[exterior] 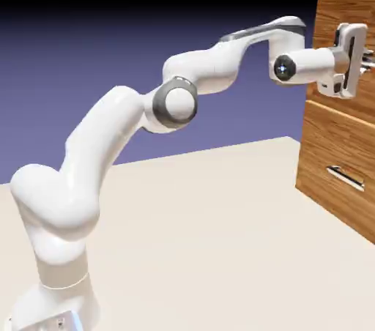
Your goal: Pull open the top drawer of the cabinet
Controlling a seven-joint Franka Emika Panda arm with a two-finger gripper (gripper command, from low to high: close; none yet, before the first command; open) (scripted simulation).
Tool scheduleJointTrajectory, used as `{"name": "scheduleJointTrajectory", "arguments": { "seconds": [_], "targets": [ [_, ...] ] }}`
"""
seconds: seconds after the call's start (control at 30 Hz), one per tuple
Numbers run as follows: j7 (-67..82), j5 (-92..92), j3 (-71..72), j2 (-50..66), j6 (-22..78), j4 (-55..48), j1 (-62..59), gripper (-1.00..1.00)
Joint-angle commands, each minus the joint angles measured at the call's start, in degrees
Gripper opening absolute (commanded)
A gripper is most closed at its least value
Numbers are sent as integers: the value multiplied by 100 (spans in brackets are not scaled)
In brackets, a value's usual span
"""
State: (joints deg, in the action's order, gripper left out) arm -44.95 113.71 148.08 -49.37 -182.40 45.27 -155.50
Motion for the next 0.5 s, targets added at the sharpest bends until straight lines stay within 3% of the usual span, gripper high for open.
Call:
{"name": "scheduleJointTrajectory", "arguments": {
  "seconds": [0.0, 0.23, 0.47],
  "targets": [
    [250, 254, -36, 57, 11, 62, 40, -100],
    [1690, 1998, -796, 482, 283, 780, 598, -100],
    [2965, 3476, -1954, 1129, 772, 2171, 1704, -100]
  ]
}}
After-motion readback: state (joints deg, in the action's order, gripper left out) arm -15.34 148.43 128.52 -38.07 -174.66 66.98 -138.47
